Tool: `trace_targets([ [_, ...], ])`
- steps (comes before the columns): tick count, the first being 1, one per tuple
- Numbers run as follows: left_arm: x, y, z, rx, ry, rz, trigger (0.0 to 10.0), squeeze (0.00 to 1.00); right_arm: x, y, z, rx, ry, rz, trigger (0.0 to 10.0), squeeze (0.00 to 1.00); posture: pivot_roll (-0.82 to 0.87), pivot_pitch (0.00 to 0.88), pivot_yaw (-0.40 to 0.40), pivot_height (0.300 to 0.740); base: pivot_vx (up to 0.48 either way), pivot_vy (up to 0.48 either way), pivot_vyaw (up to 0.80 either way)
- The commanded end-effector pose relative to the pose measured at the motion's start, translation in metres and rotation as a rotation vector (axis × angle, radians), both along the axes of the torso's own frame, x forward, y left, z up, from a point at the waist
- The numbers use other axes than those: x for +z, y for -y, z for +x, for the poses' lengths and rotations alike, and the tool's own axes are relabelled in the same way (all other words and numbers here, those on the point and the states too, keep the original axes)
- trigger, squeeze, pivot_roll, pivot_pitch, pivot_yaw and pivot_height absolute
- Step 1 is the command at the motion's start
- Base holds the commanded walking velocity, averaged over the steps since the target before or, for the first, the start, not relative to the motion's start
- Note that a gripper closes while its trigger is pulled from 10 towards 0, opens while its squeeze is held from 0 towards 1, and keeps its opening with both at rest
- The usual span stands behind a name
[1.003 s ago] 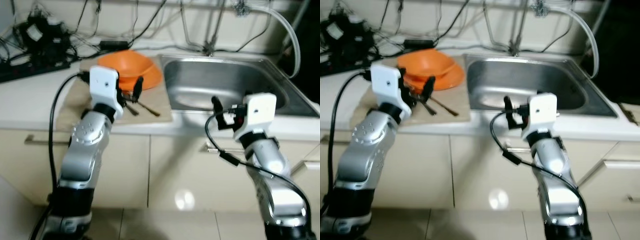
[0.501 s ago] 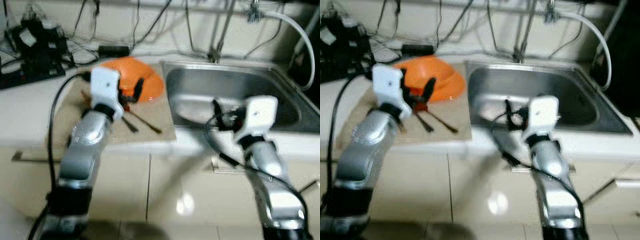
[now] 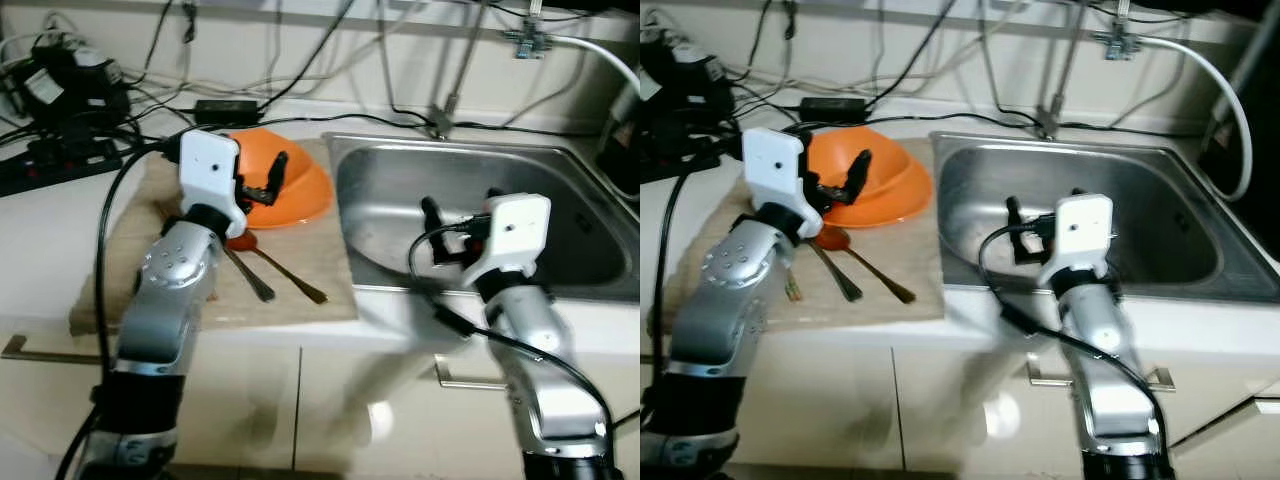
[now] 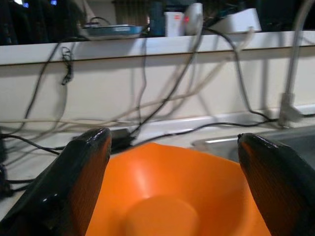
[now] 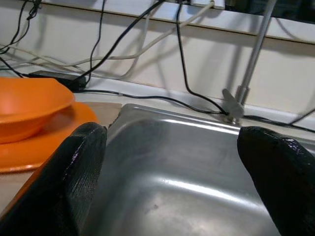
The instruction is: Kitchen organization
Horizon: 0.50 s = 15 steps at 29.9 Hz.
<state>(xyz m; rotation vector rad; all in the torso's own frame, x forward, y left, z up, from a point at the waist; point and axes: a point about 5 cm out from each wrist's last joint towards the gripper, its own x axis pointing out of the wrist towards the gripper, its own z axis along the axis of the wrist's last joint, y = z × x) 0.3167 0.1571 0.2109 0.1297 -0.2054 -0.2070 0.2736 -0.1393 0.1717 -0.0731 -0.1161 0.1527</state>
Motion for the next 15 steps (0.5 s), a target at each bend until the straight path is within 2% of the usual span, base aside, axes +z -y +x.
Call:
trace_targets([
  [1, 0.004, 0.015, 0.0, -0.064, 0.002, 0.002, 10.0, 0.0, 0.0, 0.012, 0.0, -0.041, -0.013, -0.016, 10.0, 0.0, -0.02, 0.001, -0.043, 0.74, 0.0, 0.0, 0.0],
  [5, 0.008, 0.016, 0.0, -0.071, 0.021, 0.01, 10.0, 0.0, -0.001, 0.015, 0.0, -0.051, -0.017, -0.018, 10.0, 0.0, -0.02, 0.001, -0.038, 0.74, 0.0, 0.0, 0.0],
  [9, 0.007, 0.015, 0.002, -0.073, -0.031, -0.009, 10.0, 0.0, -0.001, 0.015, 0.0, -0.056, -0.02, -0.019, 10.0, 0.0, -0.02, 0.002, -0.037, 0.74, 0.0, 0.0, 0.0],
  [14, 0.009, 0.0, 0.013, -0.014, -0.1, -0.055, 10.0, 0.0, 0.0, 0.016, 0.001, -0.062, -0.017, -0.018, 10.0, 0.0, -0.02, 0.0, -0.034, 0.74, 0.0, 0.0, 0.0],
  [15, 0.01, -0.002, 0.015, -0.017, -0.11, -0.051, 10.0, 0.47, 0.0, 0.017, 0.001, -0.063, -0.017, -0.017, 10.0, 0.0, -0.02, 0.0, -0.033, 0.74, 0.0, 0.0, 0.0],
])
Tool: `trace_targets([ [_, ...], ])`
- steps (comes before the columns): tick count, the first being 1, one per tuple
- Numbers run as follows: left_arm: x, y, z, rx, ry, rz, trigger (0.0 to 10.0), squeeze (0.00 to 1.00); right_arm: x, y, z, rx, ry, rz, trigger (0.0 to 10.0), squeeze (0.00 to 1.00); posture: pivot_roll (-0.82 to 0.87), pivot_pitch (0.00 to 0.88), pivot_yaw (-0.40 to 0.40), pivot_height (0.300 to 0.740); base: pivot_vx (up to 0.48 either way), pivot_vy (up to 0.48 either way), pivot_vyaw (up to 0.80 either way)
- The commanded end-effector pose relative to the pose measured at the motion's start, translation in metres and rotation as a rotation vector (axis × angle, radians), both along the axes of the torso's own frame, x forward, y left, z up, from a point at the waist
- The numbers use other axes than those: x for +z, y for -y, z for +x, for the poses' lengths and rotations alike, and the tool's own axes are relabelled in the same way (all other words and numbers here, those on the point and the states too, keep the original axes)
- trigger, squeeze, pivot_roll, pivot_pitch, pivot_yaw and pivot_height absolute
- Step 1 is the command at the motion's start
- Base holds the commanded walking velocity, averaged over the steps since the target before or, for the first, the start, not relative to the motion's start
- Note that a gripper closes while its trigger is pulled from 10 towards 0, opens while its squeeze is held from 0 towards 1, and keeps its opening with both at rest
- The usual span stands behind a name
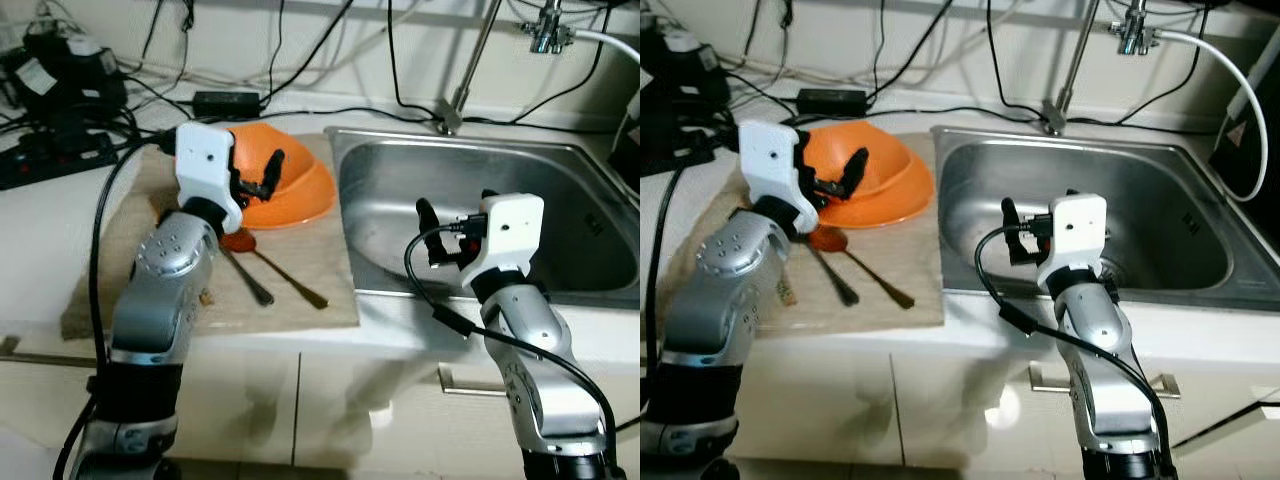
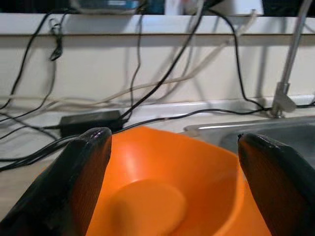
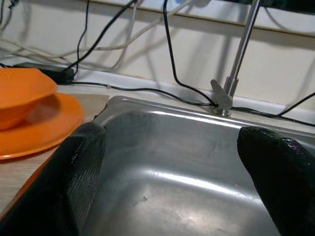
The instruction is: Kitchen organization
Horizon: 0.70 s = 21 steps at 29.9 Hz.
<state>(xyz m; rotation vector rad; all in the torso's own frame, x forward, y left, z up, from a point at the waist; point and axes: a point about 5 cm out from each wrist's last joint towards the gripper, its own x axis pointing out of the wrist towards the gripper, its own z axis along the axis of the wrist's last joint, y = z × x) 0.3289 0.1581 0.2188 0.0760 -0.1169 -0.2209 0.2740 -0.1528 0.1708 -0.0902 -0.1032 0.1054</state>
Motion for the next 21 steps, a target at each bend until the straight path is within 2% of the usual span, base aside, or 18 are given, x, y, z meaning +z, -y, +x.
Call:
trace_targets([
  [1, 0.003, -0.003, 0.005, -0.011, -0.023, -0.01, 10.0, 1.0, 0.001, 0.004, 0.001, -0.015, -0.006, -0.001, 10.0, 0.0, -0.02, 0.0, -0.033, 0.74, 0.0, 0.0, 0.0],
  [4, 0.006, -0.007, 0.011, -0.028, -0.083, -0.046, 10.0, 1.0, 0.002, 0.004, 0.001, -0.014, -0.006, 0.0, 10.0, 0.0, -0.01, 0.0, -0.034, 0.74, 0.0, 0.0, 0.0],
  [6, 0.006, -0.008, 0.013, -0.036, -0.105, -0.041, 10.0, 1.0, 0.002, 0.004, 0.001, -0.011, -0.007, 0.002, 10.0, 0.0, -0.01, 0.0, -0.038, 0.74, 0.0, 0.0, 0.0],
  [7, 0.005, -0.014, 0.022, -0.015, -0.169, -0.04, 10.0, 1.0, 0.002, 0.003, 0.002, 0.012, -0.011, 0.008, 10.0, 0.0, -0.01, 0.0, -0.043, 0.74, 0.0, 0.0, 0.0],
  [8, 0.005, -0.014, 0.022, -0.015, -0.169, -0.04, 10.0, 1.0, 0.002, 0.003, 0.002, 0.012, -0.011, 0.008, 10.0, 0.0, -0.01, 0.0, -0.043, 0.74, 0.0, 0.0, 0.0],
  [10, 0.002, -0.024, 0.033, 0.031, -0.276, -0.046, 10.0, 1.0, 0.004, -0.001, 0.002, 0.054, -0.006, 0.009, 10.0, 0.0, -0.01, 0.0, -0.043, 0.74, 0.0, 0.0, 0.0],
  [11, 0.003, -0.031, 0.039, 0.064, -0.313, -0.066, 10.0, 0.03, 0.005, -0.003, 0.002, 0.076, -0.008, 0.014, 10.0, 0.0, -0.01, 0.0, -0.041, 0.74, 0.0, 0.0, 0.0],
  [12, 0.005, -0.041, 0.046, 0.096, -0.357, -0.093, 10.0, 0.0, 0.005, -0.005, 0.002, 0.101, -0.012, 0.017, 10.0, 0.0, -0.01, 0.0, -0.039, 0.74, 0.0, 0.0, 0.0],
  [14, 0.007, -0.05, 0.05, 0.127, -0.389, -0.092, 10.0, 0.0, 0.005, -0.006, 0.001, 0.12, -0.016, 0.013, 10.0, 0.0, -0.01, 0.0, -0.035, 0.74, 0.0, 0.0, 0.0],
  [16, 0.007, -0.05, 0.05, 0.127, -0.389, -0.092, 10.0, 0.0, 0.005, -0.006, 0.001, 0.12, -0.016, 0.013, 10.0, 0.0, -0.01, 0.0, -0.035, 0.74, 0.0, 0.0, 0.0],
  [18, 0.012, -0.059, 0.054, 0.169, -0.399, -0.077, 10.0, 0.0, 0.005, -0.007, 0.001, 0.136, -0.022, 0.011, 10.0, 0.0, -0.01, 0.0, -0.033, 0.74, 0.0, 0.0, 0.0],
  [20, 0.014, -0.062, 0.055, 0.172, -0.415, -0.083, 10.0, 0.0, 0.004, -0.007, -0.001, 0.145, -0.031, 0.015, 10.0, 0.0, -0.01, 0.0, -0.029, 0.74, 0.0, 0.0, 0.0],
  [21, 0.013, -0.062, 0.056, 0.152, -0.449, -0.113, 10.0, 0.0, 0.003, -0.008, -0.002, 0.164, -0.048, 0.027, 10.0, 0.0, -0.01, 0.0, -0.027, 0.74, 0.0, 0.0, 0.0],
])
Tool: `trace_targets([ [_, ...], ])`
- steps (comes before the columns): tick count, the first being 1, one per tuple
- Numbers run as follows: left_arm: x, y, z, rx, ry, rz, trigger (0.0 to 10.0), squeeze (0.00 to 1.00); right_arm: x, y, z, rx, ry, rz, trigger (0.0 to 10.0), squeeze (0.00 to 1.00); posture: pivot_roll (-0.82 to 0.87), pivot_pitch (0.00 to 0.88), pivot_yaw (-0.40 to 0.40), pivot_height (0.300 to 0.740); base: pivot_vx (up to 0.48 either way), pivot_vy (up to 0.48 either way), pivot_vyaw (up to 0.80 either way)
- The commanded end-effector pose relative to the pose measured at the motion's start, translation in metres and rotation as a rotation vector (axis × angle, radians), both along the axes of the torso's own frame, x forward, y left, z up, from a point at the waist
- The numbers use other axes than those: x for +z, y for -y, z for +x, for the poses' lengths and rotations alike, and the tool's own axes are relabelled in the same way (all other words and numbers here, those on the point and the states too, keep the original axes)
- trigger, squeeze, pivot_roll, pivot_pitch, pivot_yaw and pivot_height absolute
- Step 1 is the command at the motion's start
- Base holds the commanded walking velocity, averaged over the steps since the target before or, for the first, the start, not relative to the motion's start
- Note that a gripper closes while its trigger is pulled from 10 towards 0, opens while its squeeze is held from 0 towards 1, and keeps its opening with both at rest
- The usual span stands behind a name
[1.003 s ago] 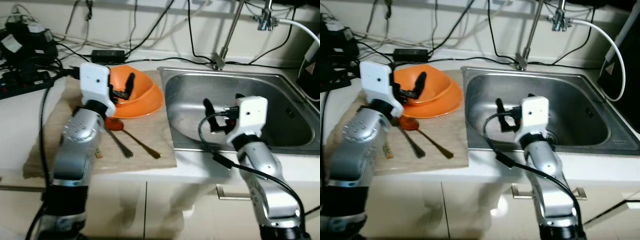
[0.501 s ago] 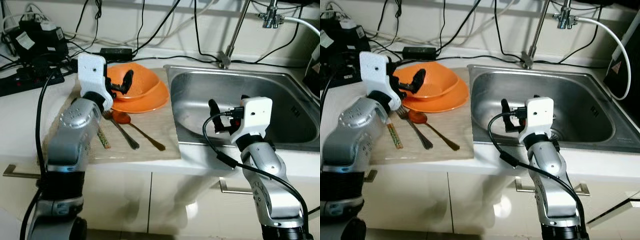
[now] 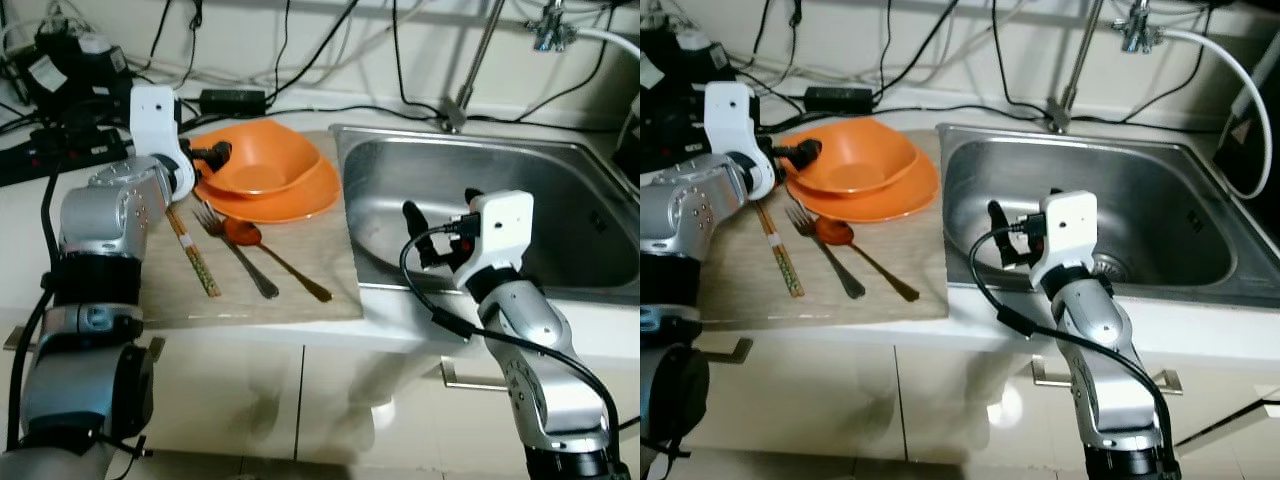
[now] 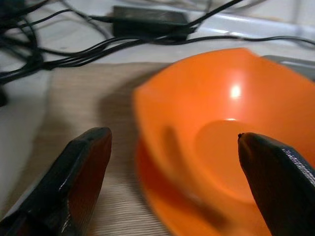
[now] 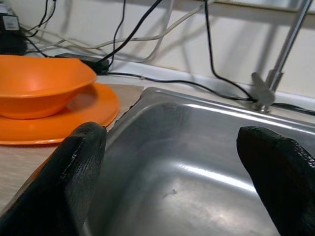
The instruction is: Kitchen organization
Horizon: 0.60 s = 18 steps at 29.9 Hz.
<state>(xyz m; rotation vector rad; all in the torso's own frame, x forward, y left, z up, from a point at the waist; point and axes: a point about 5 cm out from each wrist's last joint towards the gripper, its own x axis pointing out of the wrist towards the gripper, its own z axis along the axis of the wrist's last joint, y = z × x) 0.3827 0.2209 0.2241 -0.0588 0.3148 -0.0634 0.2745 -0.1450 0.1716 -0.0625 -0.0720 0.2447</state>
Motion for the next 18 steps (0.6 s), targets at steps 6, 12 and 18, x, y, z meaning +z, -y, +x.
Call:
trace_targets([
  [6, 0.0, 0.011, 0.005, -0.114, -0.128, -0.198, 10.0, 0.0, 0.0, -0.008, -0.011, 0.213, -0.09, 0.061, 10.0, 0.0, -0.02, 0.0, -0.018, 0.74, 0.0, 0.0, 0.0],
  [12, -0.007, 0.02, 0.008, -0.172, -0.19, -0.346, 10.0, 0.0, 0.003, -0.008, -0.016, 0.269, -0.101, 0.101, 10.0, 0.0, -0.02, 0.0, -0.012, 0.74, 0.0, 0.0, 0.0],
  [18, -0.017, 0.024, 0.009, -0.165, -0.25, -0.421, 0.0, 0.0, 0.003, -0.01, -0.017, 0.282, -0.111, 0.106, 10.0, 0.0, -0.02, 0.0, -0.01, 0.74, 0.0, 0.0, 0.0],
])
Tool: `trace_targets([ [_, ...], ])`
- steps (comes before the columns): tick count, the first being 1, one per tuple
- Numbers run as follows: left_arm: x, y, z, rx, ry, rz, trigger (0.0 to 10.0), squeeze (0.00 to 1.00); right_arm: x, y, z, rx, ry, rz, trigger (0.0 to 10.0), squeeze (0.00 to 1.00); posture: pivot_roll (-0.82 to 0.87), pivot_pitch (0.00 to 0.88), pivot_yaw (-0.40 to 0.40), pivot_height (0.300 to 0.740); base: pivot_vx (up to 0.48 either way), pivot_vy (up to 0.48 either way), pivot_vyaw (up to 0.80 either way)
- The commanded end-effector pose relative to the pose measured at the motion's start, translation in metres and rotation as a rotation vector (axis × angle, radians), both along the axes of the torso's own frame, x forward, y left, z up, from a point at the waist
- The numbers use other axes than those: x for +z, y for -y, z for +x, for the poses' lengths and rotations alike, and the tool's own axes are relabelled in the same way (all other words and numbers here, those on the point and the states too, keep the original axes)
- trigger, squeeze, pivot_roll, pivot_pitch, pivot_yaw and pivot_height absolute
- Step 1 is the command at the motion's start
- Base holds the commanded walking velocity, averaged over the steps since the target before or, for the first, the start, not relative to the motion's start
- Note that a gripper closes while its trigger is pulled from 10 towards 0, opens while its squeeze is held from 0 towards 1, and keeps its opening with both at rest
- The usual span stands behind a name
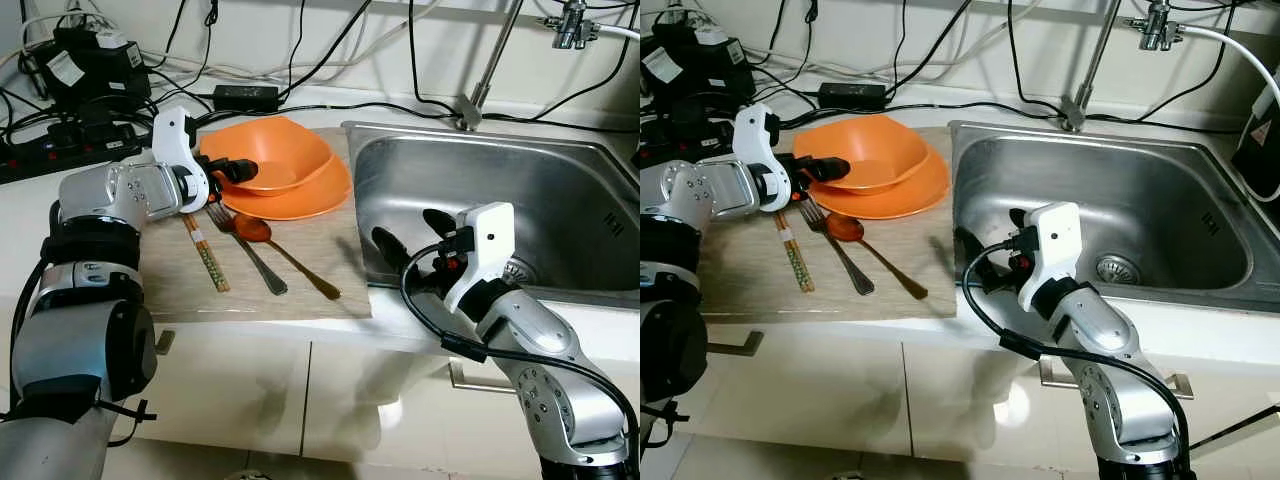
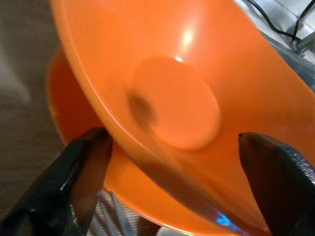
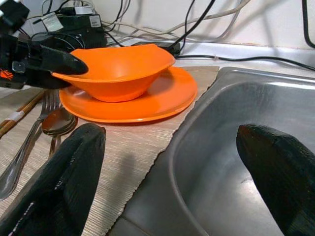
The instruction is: Kitchen organization
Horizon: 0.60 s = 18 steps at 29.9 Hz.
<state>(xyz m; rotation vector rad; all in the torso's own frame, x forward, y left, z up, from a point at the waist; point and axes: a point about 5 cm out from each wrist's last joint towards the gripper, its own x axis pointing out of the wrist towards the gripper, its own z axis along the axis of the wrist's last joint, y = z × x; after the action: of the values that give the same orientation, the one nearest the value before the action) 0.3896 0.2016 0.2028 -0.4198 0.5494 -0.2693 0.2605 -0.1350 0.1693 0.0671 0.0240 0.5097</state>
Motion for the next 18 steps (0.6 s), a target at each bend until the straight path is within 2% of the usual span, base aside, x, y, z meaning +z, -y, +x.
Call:
trace_targets([
  [1, 0.0033, 0.0049, 0.0022, -0.005, -0.012, -0.057, 0.0, 0.0, 0.0048, -0.0007, -0.0031, 0.018, 0.005, 0.003, 10.0, 0.0, -0.01, 0.0, -0.007, 0.74, 0.0, 0.0, 0.0],
  [6, 0.0013, 0.0045, 0.0032, 0.012, -0.019, -0.074, 0.0, 0.0, 0.0044, -0.0016, -0.0034, 0.022, 0.001, 0.004, 10.0, 0.0, -0.01, 0.0, -0.005, 0.74, 0.0, 0.0, 0.0],
  [12, -0.0029, 0.0025, 0.0064, 0.087, -0.033, -0.119, 0.0, 0.0, 0.0026, -0.0011, -0.0046, 0.021, -0.005, -0.005, 10.0, 0.0, -0.02, 0.0, -0.004, 0.74, 0.0, 0.0, 0.0],
  [18, -0.0033, 0.0036, 0.0065, 0.081, -0.036, -0.13, 0.0, 0.0, 0.0023, -0.0012, -0.0046, 0.022, -0.006, -0.008, 10.0, 0.0, -0.02, 0.0, -0.005, 0.74, 0.0, 0.0, 0.0],
])
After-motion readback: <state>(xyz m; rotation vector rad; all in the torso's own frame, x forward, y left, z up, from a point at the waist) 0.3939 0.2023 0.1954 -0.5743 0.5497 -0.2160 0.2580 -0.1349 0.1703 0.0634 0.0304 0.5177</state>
